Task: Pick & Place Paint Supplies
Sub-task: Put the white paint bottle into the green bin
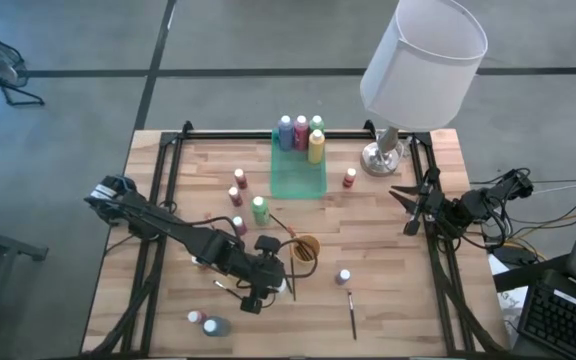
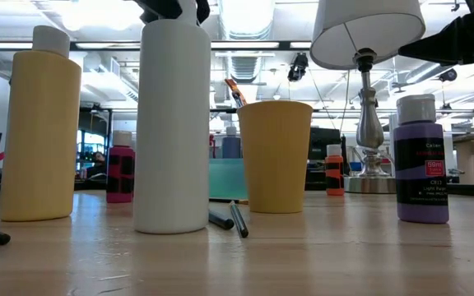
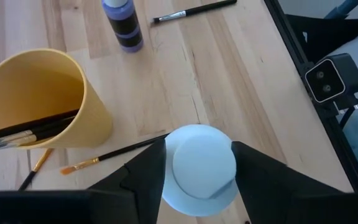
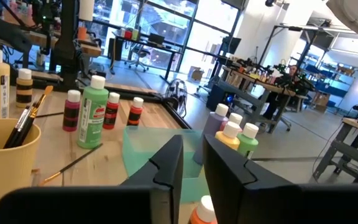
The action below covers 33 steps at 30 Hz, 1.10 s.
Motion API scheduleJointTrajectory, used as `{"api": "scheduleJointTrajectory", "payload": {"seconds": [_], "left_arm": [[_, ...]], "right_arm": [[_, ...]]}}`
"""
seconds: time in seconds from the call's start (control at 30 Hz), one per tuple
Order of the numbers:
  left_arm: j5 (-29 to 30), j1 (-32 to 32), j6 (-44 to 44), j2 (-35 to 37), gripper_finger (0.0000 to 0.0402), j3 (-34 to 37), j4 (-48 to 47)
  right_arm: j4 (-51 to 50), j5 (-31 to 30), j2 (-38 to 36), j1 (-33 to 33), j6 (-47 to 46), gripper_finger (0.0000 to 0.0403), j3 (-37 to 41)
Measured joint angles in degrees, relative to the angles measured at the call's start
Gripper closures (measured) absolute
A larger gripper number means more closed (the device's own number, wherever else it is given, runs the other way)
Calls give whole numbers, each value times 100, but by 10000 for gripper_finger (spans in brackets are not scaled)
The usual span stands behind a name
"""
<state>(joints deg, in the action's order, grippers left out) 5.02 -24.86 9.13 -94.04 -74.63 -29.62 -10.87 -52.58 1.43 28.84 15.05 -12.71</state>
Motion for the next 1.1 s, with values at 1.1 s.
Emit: {"api": "scheduleJointTrajectory", "payload": {"seconds": [1.1], "left_arm": [[-8, 2, 64, 403, 273, 24, -860]], "right_arm": [[0, 0, 0, 0, -2, 248, 0]]}}
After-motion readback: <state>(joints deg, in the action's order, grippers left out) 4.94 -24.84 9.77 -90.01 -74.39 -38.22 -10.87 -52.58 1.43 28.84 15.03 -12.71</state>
